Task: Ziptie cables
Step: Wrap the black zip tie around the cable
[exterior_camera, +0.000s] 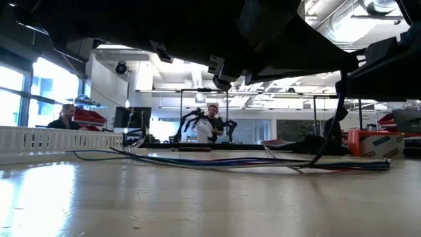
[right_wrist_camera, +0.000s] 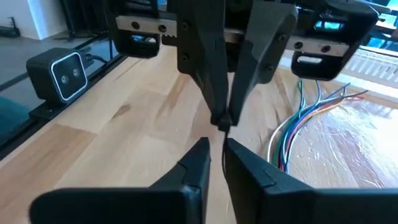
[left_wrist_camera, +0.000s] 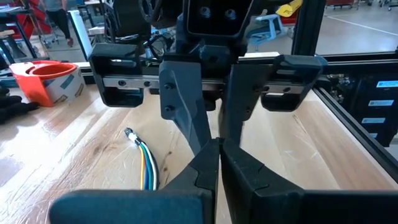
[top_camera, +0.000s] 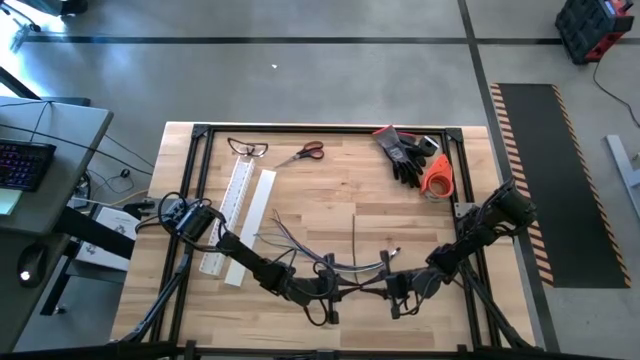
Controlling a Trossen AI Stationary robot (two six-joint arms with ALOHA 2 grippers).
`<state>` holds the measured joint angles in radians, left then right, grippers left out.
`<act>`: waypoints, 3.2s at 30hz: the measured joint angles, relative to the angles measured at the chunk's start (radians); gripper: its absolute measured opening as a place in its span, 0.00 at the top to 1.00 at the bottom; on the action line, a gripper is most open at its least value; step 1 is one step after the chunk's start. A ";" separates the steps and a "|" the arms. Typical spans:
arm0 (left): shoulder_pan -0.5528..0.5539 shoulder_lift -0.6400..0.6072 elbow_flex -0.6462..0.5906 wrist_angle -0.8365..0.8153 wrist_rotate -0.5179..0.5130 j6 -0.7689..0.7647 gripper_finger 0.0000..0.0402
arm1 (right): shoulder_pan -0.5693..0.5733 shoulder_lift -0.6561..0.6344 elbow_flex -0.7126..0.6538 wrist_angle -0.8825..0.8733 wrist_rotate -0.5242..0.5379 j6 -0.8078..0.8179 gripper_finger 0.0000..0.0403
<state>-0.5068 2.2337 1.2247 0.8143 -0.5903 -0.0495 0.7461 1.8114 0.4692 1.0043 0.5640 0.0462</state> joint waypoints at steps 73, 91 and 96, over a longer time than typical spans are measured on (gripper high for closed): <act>0.009 0.028 0.035 0.022 0.030 0.028 1.00 | 0.028 -0.263 0.044 -0.196 0.026 -0.020 0.50; 0.006 0.028 0.035 -0.004 0.054 0.004 1.00 | -0.008 -0.287 0.044 -0.227 -0.084 0.068 0.99; 0.006 0.028 0.035 -0.008 0.054 -0.002 1.00 | -0.026 -0.286 0.044 -0.263 -0.151 0.108 1.00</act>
<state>-0.5011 2.2620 1.2594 0.8059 -0.5362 -0.0513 0.7199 1.5249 0.5137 0.7409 0.4126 0.1545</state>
